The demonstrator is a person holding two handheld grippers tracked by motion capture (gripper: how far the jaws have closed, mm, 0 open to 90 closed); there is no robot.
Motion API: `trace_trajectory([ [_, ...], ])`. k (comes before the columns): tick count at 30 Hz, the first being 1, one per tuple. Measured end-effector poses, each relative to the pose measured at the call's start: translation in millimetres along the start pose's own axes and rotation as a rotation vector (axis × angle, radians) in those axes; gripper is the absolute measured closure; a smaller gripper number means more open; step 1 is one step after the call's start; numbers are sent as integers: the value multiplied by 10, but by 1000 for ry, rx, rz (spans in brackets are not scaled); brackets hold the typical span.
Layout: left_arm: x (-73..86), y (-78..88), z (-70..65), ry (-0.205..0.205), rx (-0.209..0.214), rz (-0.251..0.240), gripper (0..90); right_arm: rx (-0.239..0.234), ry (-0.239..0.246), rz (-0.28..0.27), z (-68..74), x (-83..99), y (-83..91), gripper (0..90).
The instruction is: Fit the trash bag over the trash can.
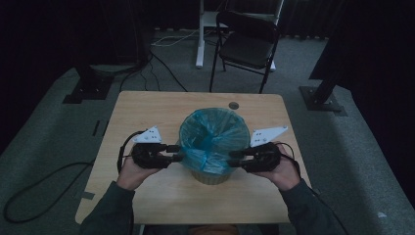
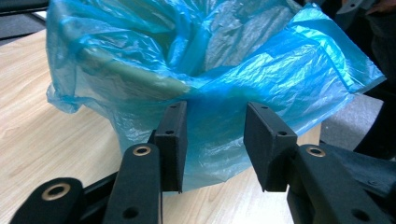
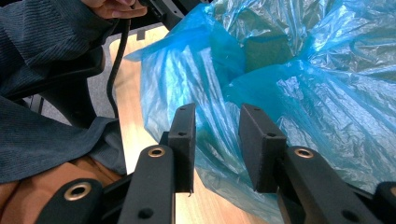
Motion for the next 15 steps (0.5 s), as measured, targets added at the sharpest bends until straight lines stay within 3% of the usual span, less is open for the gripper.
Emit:
trace_trajectory([
  [15,46,-23,-61,-11,25,11,724,2,11,-5,24,2,13,778],
])
Point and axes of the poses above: each handheld gripper's, and its own axes: y roughly backward along the jaws, x roughly out of its underside, z roughly to its left, the point moved 6 cm from there along -y, roughly forward along the jaws, and after that the axes turned 2 degrees about y, right-handed, at the moved point
